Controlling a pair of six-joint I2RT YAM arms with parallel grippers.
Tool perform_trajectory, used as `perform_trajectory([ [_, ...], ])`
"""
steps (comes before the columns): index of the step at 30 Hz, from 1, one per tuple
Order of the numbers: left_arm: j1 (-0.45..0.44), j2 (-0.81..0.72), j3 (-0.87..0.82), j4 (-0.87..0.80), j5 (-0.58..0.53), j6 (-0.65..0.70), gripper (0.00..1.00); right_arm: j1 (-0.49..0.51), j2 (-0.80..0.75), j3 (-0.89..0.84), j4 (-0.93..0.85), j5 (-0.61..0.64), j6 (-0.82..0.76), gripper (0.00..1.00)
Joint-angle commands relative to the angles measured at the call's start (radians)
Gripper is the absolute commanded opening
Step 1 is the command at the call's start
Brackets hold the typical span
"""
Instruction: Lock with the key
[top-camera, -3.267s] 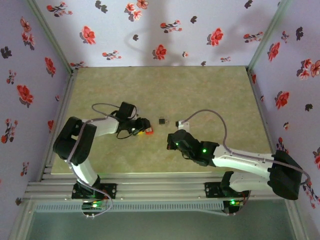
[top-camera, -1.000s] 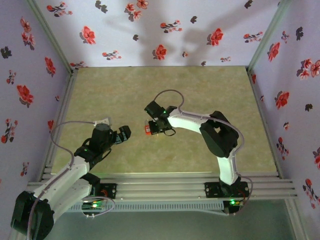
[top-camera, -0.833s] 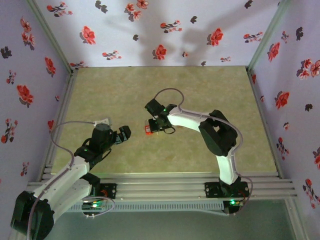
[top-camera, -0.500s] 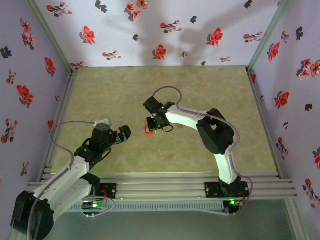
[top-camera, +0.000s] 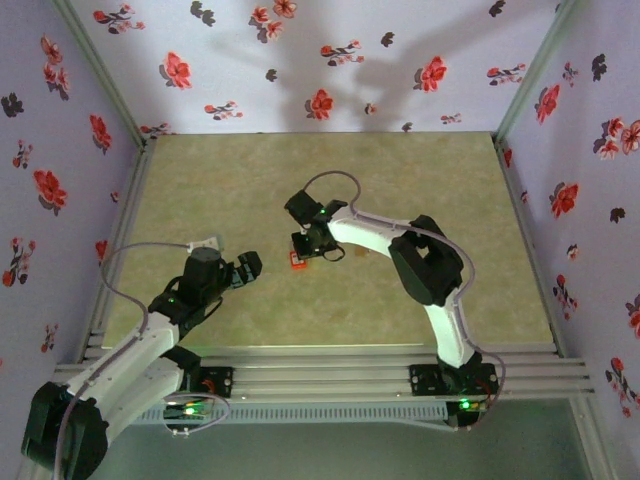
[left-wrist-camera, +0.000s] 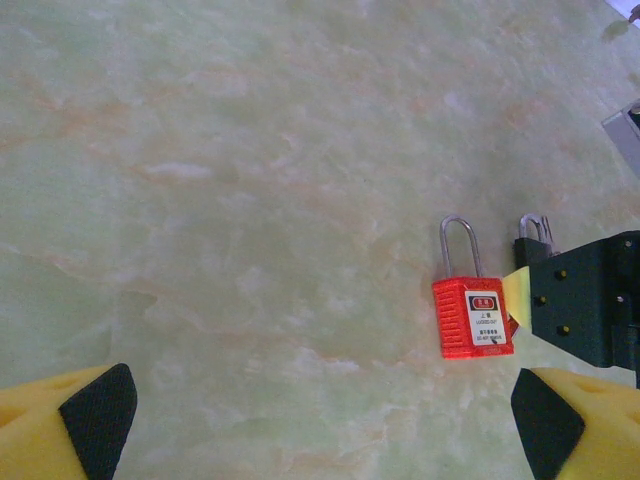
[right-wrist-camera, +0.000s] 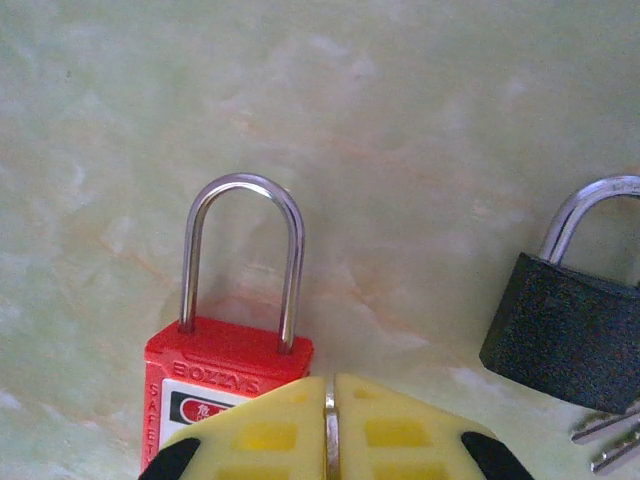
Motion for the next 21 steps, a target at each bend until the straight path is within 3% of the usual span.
perform_trajectory([
  [1,0.008,-0.012,-0.011,0.008,-0.023,-0.001,1.00,-0.005,0.031,0.017,-0.042,-0.009,-0.016,0.10],
  [21,0.008,-0.012,-0.011,0.008,-0.022,0.000,1.00,-0.004,-0.017,0.027,-0.066,0.000,-0.010,0.24],
])
